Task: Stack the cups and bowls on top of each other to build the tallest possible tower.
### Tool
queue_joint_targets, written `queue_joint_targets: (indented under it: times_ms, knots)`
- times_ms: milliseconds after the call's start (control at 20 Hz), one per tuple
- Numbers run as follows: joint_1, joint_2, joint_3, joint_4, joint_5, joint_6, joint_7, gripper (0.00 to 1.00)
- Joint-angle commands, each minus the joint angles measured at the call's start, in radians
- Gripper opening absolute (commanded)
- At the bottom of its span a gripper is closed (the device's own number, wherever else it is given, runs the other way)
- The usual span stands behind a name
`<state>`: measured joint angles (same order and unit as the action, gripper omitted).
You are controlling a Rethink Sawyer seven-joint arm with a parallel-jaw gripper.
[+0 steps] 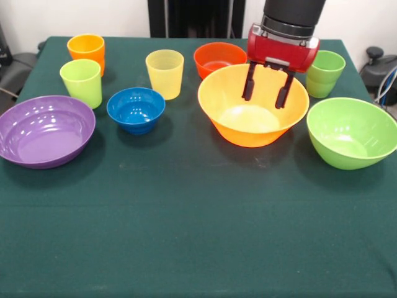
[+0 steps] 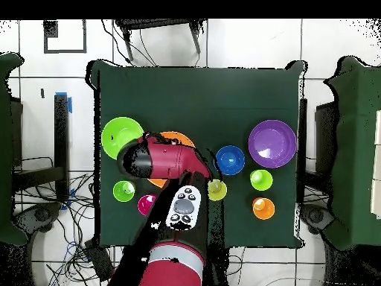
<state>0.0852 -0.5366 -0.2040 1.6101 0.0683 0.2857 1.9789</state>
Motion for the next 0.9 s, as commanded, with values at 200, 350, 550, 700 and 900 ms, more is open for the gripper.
queue_joint_targets:
  times_ms: [200,350,550,700,900]
  knots:
    - [0.089,0.101,0.019,-0.061,0.082,-0.017,0.239,1.0]
    - [0.123,0.118,-0.004,-0.035,0.122,-0.042,0.284,1.0]
    - [0.155,0.147,-0.042,-0.02,0.123,-0.119,0.282,1.0]
    - [0.117,0.144,0.008,0.021,0.094,-0.168,0.247,1.0]
    - [0.087,0.158,0.051,0.049,0.05,-0.274,0.24,1.0]
